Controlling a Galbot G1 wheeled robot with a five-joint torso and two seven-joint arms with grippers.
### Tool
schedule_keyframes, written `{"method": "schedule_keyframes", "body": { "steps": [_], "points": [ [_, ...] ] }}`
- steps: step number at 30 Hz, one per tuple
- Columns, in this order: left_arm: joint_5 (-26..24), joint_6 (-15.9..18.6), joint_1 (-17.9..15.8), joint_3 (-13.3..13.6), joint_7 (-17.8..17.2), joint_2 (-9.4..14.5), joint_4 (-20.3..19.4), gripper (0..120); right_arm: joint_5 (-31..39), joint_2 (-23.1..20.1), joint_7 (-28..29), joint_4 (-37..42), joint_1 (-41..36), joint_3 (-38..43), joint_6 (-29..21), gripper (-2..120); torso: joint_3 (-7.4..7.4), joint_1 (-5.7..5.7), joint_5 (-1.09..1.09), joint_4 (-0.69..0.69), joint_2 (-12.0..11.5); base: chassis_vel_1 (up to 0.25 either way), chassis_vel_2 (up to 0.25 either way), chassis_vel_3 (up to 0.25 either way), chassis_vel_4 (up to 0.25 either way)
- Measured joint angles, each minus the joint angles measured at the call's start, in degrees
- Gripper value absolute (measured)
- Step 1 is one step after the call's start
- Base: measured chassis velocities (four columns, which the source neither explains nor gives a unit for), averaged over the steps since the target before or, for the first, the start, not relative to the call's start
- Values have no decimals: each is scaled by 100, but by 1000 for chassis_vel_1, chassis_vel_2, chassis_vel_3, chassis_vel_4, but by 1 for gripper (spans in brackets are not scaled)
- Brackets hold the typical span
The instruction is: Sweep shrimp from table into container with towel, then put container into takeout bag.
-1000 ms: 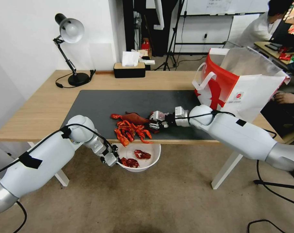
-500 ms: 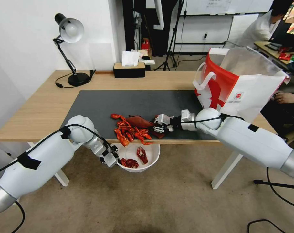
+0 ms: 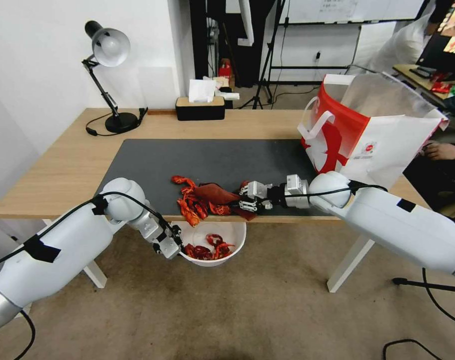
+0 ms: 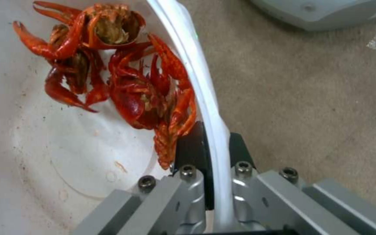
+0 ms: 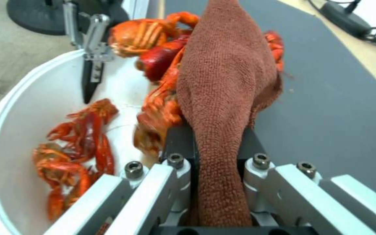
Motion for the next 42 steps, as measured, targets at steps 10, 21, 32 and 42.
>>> {"method": "schedule_keyframes", "body": {
  "steps": [10, 21, 32, 42],
  "points": [
    [2, 8, 55, -41, -3, 36, -45, 0, 1, -186, -26, 448, -203, -25, -126, 8, 0, 0, 0, 0, 0, 0, 0, 0, 0],
    [3, 14, 77, -57, -10, 49, -57, 0, 0, -498, -69, 839, -615, 147, -170, 8, 0, 0, 0, 0, 0, 0, 0, 0, 0],
    [12, 11, 81, -64, -12, 55, -43, 0, -13, -779, -168, 1174, -1128, 587, -207, 8, 0, 0, 0, 0, 0, 0, 0, 0, 0],
    [23, 5, 72, -62, -13, 28, -11, 0, 198, -936, -264, 1346, -1504, 982, -218, 8, 1, 0, 0, 0, 0, 0, 0, 0, 0]
  ]
}}
